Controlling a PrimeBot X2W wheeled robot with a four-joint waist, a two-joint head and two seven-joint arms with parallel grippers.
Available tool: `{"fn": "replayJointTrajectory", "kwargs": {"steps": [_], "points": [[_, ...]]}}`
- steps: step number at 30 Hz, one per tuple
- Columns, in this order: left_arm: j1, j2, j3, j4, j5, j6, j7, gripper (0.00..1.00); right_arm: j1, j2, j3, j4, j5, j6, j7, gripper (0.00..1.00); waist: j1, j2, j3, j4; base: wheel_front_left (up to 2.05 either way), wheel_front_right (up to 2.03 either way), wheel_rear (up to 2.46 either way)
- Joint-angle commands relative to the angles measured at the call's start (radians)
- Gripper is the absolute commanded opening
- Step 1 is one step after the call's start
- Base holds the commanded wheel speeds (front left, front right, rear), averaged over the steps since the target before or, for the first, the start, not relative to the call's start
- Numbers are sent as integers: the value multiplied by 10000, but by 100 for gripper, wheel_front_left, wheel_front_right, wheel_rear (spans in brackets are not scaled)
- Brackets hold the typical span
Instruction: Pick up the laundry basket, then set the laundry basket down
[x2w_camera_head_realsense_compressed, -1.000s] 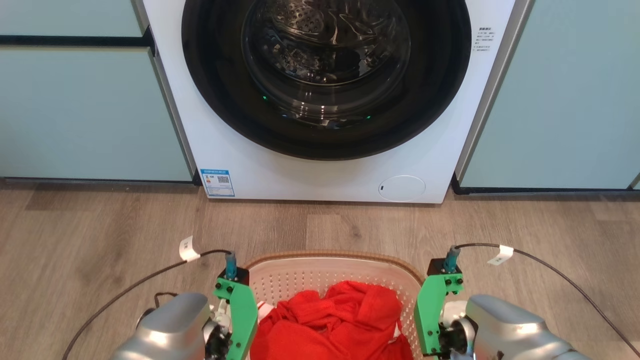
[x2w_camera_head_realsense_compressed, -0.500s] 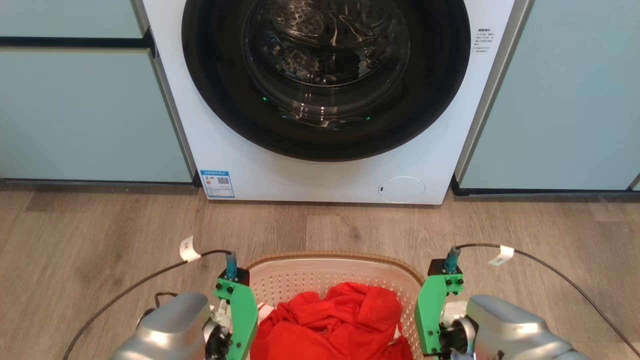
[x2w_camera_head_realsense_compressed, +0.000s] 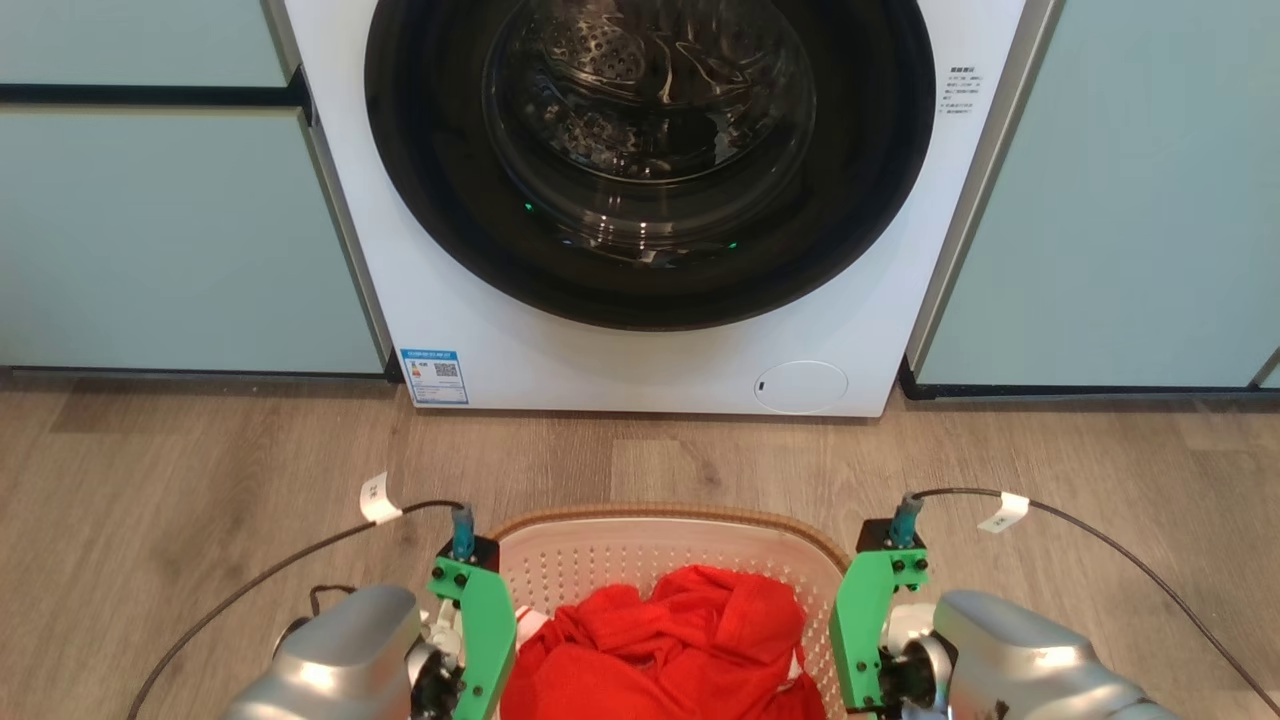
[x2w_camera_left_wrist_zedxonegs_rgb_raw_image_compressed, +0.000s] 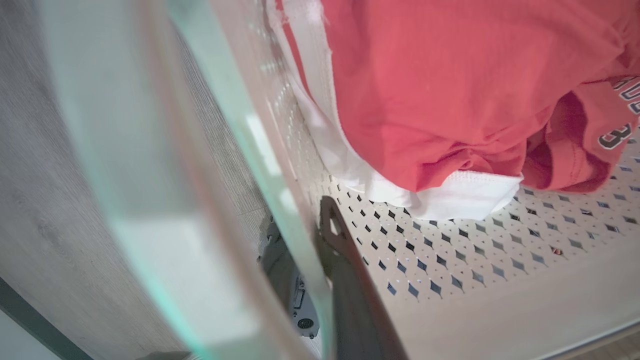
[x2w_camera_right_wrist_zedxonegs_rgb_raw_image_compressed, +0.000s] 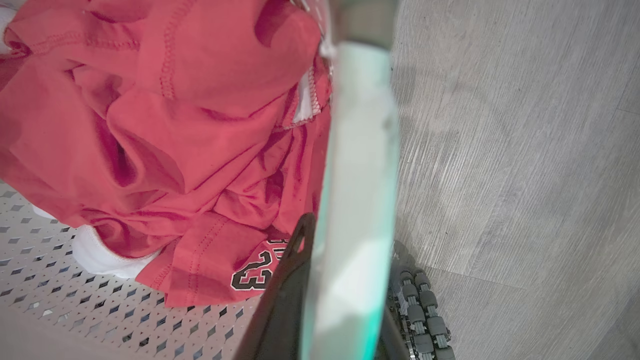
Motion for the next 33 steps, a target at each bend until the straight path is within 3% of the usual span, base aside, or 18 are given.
{"fn": "replayJointTrajectory", "kwargs": {"steps": [1,19,27,33], "points": [[-255,-115,19,-320,-9,-82,66,0,-752,327,-23,-320,2,73,-131,0,0,0,2,-3,0,0,0],[-238,-239,19,-7,2,-82,-135,0,-725,327,18,-241,-31,73,-505,0,0,0,339,-59,0,0,0],[-275,-447,19,164,189,-82,-488,0,-792,254,34,-139,-246,73,-1219,0,0,0,1657,-297,0,0,0],[-1020,-648,26,715,438,-80,-1600,0,-1374,-41,22,-208,-469,73,-2185,0,0,0,3321,-429,0,0,0]]}}
